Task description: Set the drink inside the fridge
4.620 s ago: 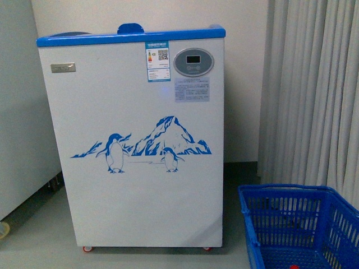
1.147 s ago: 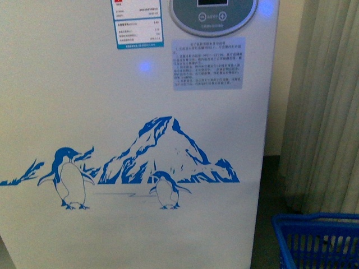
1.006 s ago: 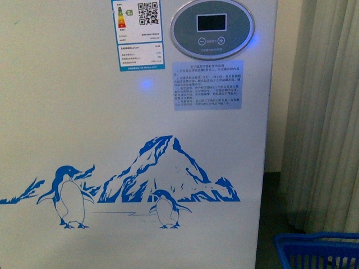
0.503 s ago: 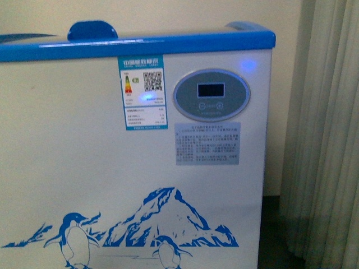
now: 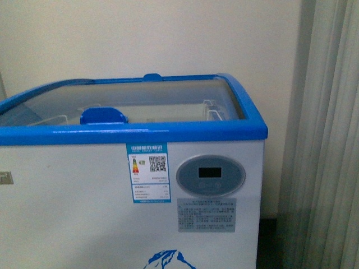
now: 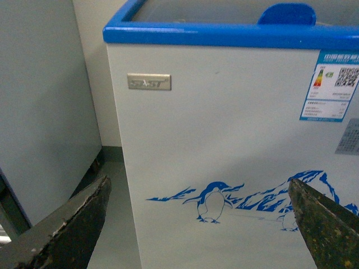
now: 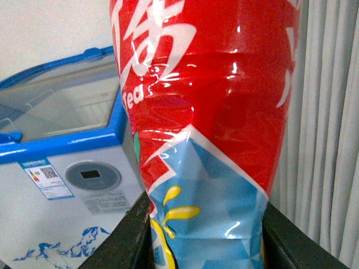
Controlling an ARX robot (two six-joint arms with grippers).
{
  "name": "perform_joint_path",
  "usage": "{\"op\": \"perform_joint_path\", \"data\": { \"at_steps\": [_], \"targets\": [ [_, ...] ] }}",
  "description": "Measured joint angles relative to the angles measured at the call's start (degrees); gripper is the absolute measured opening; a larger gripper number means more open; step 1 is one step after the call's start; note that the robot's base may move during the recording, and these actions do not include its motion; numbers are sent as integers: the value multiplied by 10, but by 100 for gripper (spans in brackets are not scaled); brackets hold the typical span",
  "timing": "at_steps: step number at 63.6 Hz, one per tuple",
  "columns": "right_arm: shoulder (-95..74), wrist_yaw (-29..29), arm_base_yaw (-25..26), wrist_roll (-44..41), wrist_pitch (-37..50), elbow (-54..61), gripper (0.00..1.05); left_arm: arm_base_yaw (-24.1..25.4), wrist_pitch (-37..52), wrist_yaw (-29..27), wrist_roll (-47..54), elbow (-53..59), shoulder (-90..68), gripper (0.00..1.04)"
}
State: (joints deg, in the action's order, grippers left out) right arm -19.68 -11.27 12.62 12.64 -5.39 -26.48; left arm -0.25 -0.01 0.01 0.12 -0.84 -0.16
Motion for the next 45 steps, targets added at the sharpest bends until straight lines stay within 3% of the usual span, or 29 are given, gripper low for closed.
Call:
{"op": "perform_joint_path", "data": {
  "at_steps": [45],
  "targets": [
    [0, 1, 0, 0, 0, 0, 36, -3, -18, -14, -15, -6, -10, 97]
  ]
}}
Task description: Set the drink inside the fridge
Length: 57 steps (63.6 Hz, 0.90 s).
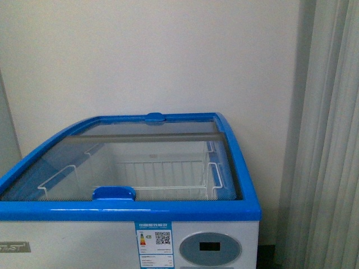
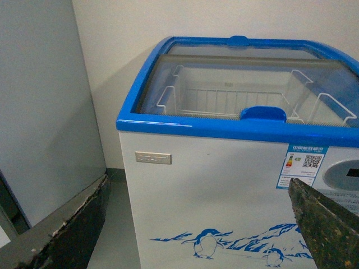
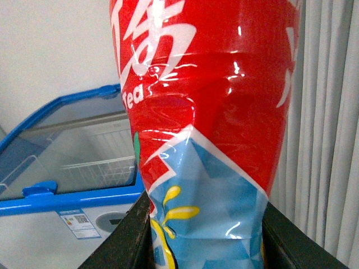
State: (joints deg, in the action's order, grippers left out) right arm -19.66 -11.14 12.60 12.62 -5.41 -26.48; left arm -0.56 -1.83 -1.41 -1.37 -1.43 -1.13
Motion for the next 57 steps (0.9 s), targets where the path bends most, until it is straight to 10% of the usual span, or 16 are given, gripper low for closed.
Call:
{"op": "perform_joint_path", "data": {
  "at_steps": [8, 33, 57],
  "targets": [
    [0, 1, 0, 0, 0, 0, 36, 6, -88, -10, -63, -57, -137, 97],
    [0, 1, 0, 0, -1, 0, 36, 17, 287, 169, 205, -309, -673, 97],
    [0, 2, 0, 0, -1, 0, 36, -52, 101, 313, 615, -568, -932, 97]
  ]
}}
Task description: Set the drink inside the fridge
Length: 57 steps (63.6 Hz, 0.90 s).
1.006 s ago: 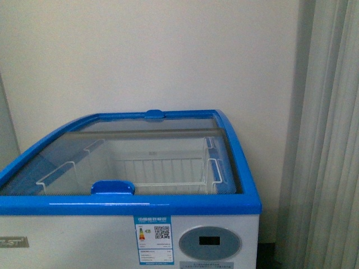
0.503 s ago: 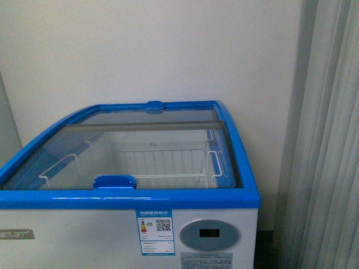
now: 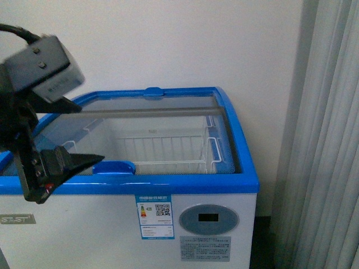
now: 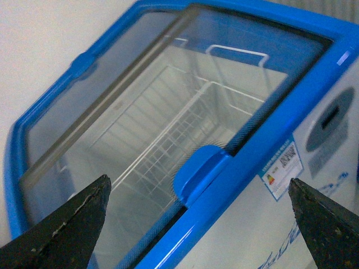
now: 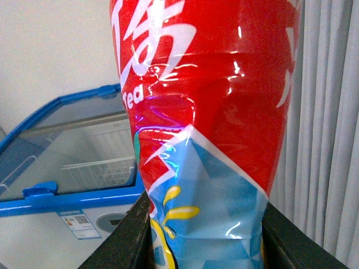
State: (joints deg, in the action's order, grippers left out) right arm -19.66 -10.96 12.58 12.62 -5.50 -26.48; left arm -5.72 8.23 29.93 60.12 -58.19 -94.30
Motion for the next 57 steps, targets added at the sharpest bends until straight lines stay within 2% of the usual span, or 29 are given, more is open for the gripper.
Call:
{"op": "perform_joint_path", "data": {
  "at_steps": [14, 31, 57],
  "targets": [
    [0, 0, 0, 0, 0, 0, 36, -2, -54, -10, 130, -111, -119, 97],
    [0, 0, 0, 0, 0, 0, 36, -1, -54, -15, 146, -201, -187, 97],
    [0, 0, 0, 0, 0, 0, 36, 6, -127, -36, 181, -309, -266, 97]
  ]
}}
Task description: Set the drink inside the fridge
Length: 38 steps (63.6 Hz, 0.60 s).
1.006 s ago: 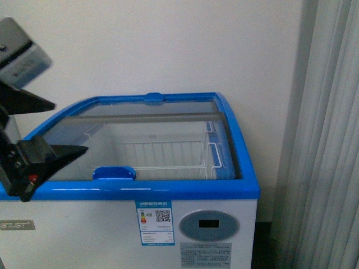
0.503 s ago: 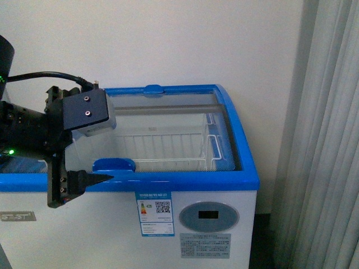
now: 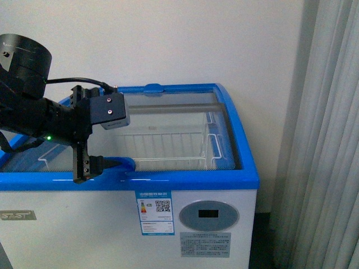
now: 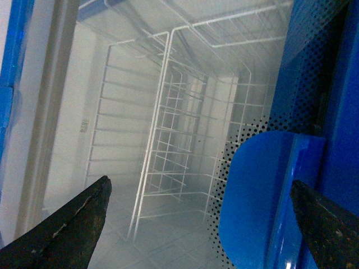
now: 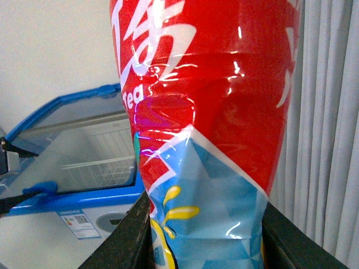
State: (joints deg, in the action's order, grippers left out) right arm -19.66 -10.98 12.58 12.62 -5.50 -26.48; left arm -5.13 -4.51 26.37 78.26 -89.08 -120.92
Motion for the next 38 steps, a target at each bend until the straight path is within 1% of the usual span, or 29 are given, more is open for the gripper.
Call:
{"op": "perform_joint_path", "data": {
  "at_steps": [11, 15, 19, 22, 24, 25, 28, 29, 31, 32, 33, 34, 35, 37, 38],
  "targets": [
    [0, 0, 0, 0, 0, 0, 36, 4, 3, 6, 3, -34, -29, 97],
    [0, 0, 0, 0, 0, 0, 36, 4, 31, -2, 3, -57, -47, 97],
    [0, 0, 0, 0, 0, 0, 36, 2, 75, -23, 0, -91, -73, 97],
    [0, 0, 0, 0, 0, 0, 36, 0, 107, -51, -4, -121, -96, 97],
    [0, 0, 0, 0, 0, 0, 36, -1, 132, -83, -8, -150, -116, 97],
    [0, 0, 0, 0, 0, 0, 36, -1, 153, -112, -19, -179, -138, 97],
    [0, 0, 0, 0, 0, 0, 36, -1, 180, -147, -36, -219, -168, 97],
    [0, 1, 0, 0, 0, 0, 36, -1, 196, -170, -52, -244, -186, 97],
    [0, 1, 0, 0, 0, 0, 36, -2, 209, -196, -64, -272, -205, 97],
    [0, 1, 0, 0, 0, 0, 36, -2, 217, -210, -87, -301, -224, 97],
    [0, 1, 0, 0, 0, 0, 36, -3, 226, -229, -108, -331, -243, 97],
    [0, 0, 0, 0, 0, 0, 36, -6, 232, -266, -122, -360, -261, 97],
    [0, 0, 0, 0, 0, 0, 36, -7, 234, -287, -127, -376, -270, 97],
    [0, -2, 0, 0, 0, 0, 36, -7, 232, -324, -158, -420, -290, 97],
    [0, -3, 0, 0, 0, 0, 36, -7, 231, -332, -167, -431, -295, 97]
  ]
}}
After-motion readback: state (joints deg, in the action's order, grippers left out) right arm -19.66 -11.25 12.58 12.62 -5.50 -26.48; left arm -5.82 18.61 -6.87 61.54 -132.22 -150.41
